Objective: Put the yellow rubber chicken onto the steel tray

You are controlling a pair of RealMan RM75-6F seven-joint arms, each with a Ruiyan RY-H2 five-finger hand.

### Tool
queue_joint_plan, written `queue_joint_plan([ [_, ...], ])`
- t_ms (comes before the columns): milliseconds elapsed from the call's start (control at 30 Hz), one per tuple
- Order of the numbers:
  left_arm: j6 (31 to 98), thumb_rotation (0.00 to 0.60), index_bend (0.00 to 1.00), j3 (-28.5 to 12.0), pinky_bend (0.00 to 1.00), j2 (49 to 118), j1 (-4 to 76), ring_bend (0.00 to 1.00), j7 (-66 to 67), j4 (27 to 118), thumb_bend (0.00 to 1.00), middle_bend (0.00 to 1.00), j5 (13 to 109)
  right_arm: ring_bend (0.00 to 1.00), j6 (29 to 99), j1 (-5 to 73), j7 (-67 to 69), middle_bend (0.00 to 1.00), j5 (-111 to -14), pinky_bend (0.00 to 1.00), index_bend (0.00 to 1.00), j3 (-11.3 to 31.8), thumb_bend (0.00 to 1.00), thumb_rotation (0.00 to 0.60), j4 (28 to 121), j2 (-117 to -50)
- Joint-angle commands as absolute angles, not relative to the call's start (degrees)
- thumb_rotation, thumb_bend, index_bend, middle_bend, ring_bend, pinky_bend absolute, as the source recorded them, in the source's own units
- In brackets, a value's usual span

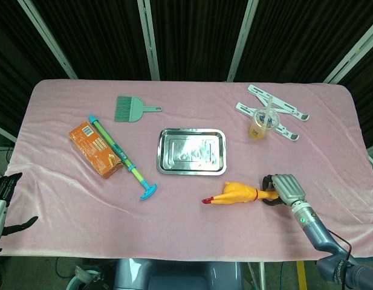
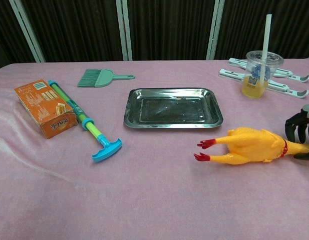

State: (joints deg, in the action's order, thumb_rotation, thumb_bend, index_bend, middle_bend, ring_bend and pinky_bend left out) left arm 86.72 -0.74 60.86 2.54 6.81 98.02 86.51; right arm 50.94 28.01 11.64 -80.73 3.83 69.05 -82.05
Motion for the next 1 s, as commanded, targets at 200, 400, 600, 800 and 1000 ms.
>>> queue_joint_plan([
  [200,87.0,0.600,0.06,-0.7,0.07,61.1,2.4,0.09,6.2,97.3,0.02,0.10,87.0,0.61,50.4,29.0,14.7,0.61,-82.1,0.72,0.74,3.3,0.43,0.600,68.0,-82.2],
  [400,86.8,0.600,0.07,-0.8,0.07,61.4,2.8,0.09,5.9,97.0,0.02,0.11,87.4,0.72,51.0,29.5,20.1,0.70,-84.6,0.84,0.88,2.4,0.48,0.600,68.8,-80.5],
  [600,84.3,0.600,0.08,-0.2,0.07,62.6,4.5,0.09,6.5,97.8,0.02,0.13,89.4,0.79,51.3,30.8,30.9,0.77,-89.4,0.91,0.98,0.3,0.49,0.600,71.5,-76.5],
  [800,80.3,0.600,0.14,0.2,0.07,62.9,7.3,0.13,4.5,100.3,0.02,0.18,91.0,0.80,53.8,31.3,39.6,0.78,-92.7,0.92,0.99,-1.1,0.49,0.600,74.4,-73.6],
  [1000,76.1,0.600,0.17,-1.5,0.09,62.7,11.7,0.13,2.5,104.0,0.03,0.19,92.2,0.80,55.3,32.1,42.7,0.78,-93.6,0.92,1.00,-1.0,0.49,0.600,78.3,-71.3],
])
